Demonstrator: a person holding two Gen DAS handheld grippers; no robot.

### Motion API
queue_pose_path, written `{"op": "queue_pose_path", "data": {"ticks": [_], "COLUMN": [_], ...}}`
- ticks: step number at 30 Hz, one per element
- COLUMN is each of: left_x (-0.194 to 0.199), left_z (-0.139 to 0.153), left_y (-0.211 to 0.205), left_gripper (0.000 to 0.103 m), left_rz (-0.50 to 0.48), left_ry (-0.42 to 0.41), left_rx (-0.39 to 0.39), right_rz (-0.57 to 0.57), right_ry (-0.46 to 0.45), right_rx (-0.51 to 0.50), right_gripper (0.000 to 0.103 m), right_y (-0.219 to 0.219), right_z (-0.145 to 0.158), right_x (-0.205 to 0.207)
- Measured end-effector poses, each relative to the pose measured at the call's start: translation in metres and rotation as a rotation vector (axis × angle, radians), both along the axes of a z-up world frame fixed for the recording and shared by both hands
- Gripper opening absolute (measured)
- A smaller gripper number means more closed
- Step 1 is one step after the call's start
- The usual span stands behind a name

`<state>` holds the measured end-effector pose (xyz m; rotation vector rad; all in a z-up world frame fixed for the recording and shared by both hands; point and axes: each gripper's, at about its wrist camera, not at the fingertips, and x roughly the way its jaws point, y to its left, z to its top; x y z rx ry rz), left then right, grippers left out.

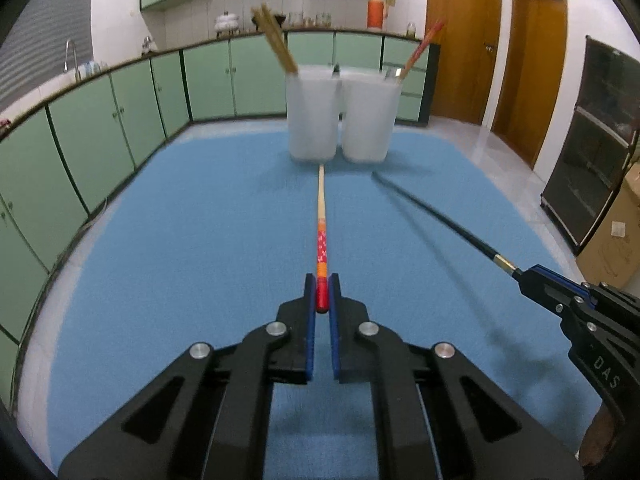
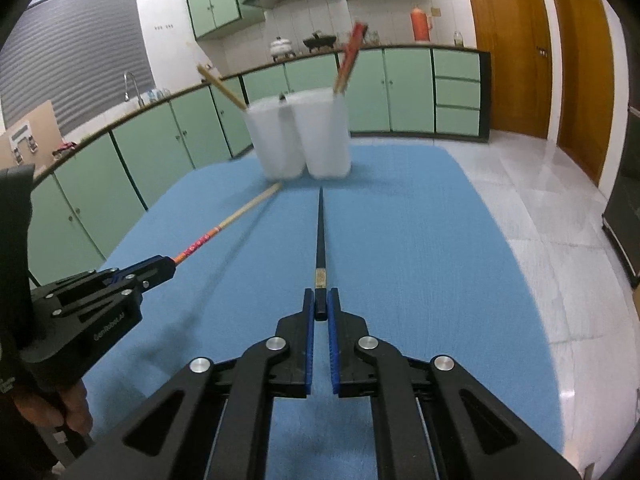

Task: Organize utensils
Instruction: 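Lift both chopsticks and lower them into the white holder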

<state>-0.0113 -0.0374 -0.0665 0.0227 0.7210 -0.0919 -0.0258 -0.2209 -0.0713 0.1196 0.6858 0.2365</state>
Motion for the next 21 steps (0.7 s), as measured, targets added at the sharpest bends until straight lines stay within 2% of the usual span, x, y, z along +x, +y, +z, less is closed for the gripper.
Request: {"op": "queue_pose_path", "data": {"ticks": [11,21], "left_x": [0.0,0.015], "left_z": [0.077,0.124], "left_y": [-0.002,-0.004], "left_gripper": [0.005,0.005], "left_rz": [-0.017,-0.037], "left_ry": [-0.164,-0.269], "left_rx": [-0.041,-0.08], "right_rz": [0.025,0.04], "right_ry": [-0.149,-0.227], "right_rx": [0.026,0.105], "right_gripper": [0.006,0.006], "right_y": [-0.006,-0.018], "right_z": [0.073,0.13], "right_x": [0.007,0.028]}}
